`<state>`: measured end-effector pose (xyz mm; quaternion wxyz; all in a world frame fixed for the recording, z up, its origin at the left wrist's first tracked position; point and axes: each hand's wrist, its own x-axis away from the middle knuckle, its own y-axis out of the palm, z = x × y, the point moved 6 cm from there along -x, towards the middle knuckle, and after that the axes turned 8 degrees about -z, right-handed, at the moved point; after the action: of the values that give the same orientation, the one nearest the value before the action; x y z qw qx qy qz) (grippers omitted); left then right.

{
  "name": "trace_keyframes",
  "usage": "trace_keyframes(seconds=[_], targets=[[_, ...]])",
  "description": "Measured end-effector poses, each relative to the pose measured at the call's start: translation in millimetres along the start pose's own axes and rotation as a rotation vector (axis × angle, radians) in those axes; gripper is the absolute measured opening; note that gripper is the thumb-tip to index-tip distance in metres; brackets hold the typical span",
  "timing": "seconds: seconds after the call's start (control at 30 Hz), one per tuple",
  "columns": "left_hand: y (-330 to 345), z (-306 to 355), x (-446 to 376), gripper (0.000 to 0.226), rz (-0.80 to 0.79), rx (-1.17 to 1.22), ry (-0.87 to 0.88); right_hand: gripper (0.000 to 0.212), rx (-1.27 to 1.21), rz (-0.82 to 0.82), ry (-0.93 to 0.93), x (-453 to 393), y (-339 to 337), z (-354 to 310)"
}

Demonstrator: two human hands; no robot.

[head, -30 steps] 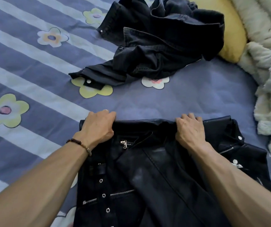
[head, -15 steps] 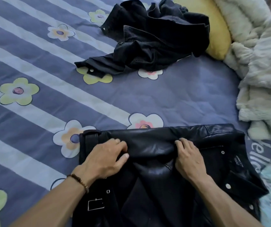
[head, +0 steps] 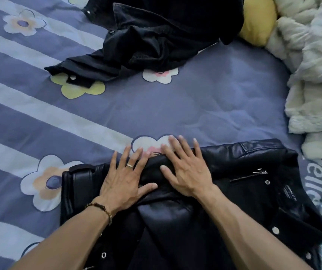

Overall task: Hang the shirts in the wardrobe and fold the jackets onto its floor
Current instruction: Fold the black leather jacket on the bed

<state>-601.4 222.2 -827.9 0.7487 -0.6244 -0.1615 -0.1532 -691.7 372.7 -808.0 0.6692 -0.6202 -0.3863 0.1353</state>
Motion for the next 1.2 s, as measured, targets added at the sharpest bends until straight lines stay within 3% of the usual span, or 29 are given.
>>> trace_keyframes(seconds=[0.2, 0.33, 0.53, 0.6, 0.67, 0.7, 0.77, 0.9, 1.03, 1.13, 1.2], targets=[[-1.4, -0.3, -1.6, 0.090, 0.009, 0.005, -0.016, 0.074, 0.066, -0.086, 0.268, 31.7, 3.3, 149.0], [2.3, 2.0, -3.2, 0.090, 0.004, -0.002, -0.024, 0.079, 0.030, -0.104, 0.386, 39.6, 12.0, 181.3], [-13.8, 8.2, 5.8, 0.094, -0.085, -0.011, -0.097, 0.069, -0.157, -0.204, 0.644, 35.1, -12.2, 137.8], [-33.6, 16.8, 14.9, 0.085, -0.091, 0.085, -0.111, 0.069, -0.225, -0.148, 0.537, 23.6, -24.9, 76.0], [-58.1, 18.8, 32.5, 0.071, 0.020, 0.206, -0.018, 0.074, -0.221, -0.125, 0.324, 14.6, -22.5, -0.8], [-70.3, 14.9, 45.0, 0.062, 0.149, 0.209, 0.039, 0.077, -0.192, -0.142, 0.256, 13.5, -15.8, -29.9], [-71.4, -11.5, 67.5, 0.054, 0.354, 0.074, 0.027, 0.077, -0.122, -0.138, 0.238, 12.3, -1.6, -57.0], [-17.1, -57.0, 80.5, 0.072, 0.210, -0.006, -0.205, 0.072, -0.056, -0.015, 0.263, 8.7, 13.1, -47.6], [20.5, -54.7, 66.5, 0.076, 0.153, -0.060, -0.235, 0.075, -0.029, -0.010, 0.283, 2.8, 21.8, -47.0], [11.1, -57.7, 67.2, 0.078, 0.129, -0.042, -0.246, 0.076, -0.072, -0.072, 0.287, 2.9, 10.4, -49.5], [-0.8, -53.7, 78.2, 0.077, 0.168, -0.009, -0.209, 0.073, -0.172, -0.022, 0.277, 18.6, -1.4, -54.8]])
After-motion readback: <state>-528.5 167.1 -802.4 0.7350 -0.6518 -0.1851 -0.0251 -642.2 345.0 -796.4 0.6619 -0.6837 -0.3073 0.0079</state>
